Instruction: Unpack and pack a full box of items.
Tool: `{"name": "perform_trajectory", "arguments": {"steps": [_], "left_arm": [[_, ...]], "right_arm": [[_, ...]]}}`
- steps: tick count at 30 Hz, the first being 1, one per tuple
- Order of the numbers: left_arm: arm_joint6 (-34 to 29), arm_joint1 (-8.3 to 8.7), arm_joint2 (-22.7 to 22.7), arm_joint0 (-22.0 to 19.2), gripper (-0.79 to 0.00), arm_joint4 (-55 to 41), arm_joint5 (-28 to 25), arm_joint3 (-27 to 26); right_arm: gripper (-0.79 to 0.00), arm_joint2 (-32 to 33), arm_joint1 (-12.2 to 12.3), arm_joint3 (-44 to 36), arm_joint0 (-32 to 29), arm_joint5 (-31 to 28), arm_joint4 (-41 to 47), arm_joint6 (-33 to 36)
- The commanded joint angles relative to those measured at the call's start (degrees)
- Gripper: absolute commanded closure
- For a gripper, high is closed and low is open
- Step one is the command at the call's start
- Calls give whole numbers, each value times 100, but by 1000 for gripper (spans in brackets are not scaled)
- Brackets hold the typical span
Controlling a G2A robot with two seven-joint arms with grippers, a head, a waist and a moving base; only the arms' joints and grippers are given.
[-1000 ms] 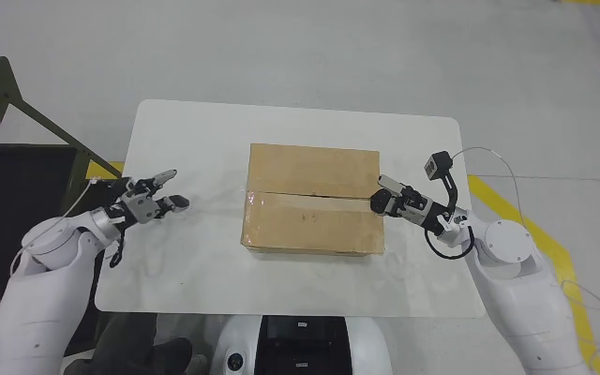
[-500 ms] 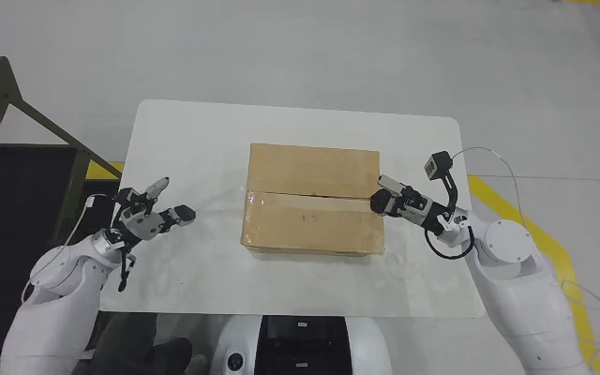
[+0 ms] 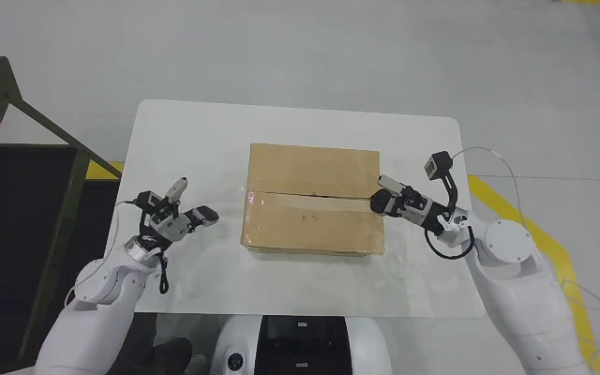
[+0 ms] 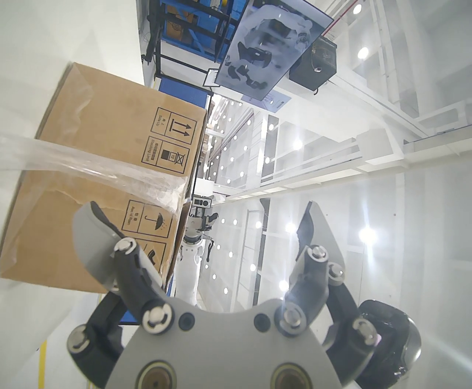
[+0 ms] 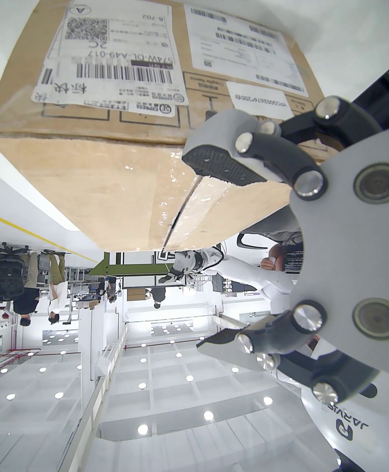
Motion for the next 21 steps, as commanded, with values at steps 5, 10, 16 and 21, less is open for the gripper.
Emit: {"name": "perform_trajectory", "arguments": {"steps": [5,10,16,21], "left_arm": [[444,-89,453,-138,-696,338,-194,26],[725,-162,612,-230,-616,243,-445,101],[963,-246,736,-316,-610,217,-946,162],[1268,-297,864,-470,-610,479,-910,200]], "right_arm": [[-785,0,0,0,0,0,0,0],[-785,0,0,0,0,0,0,0],[-785,0,0,0,0,0,0,0],[-785,0,0,0,0,0,0,0]]}}
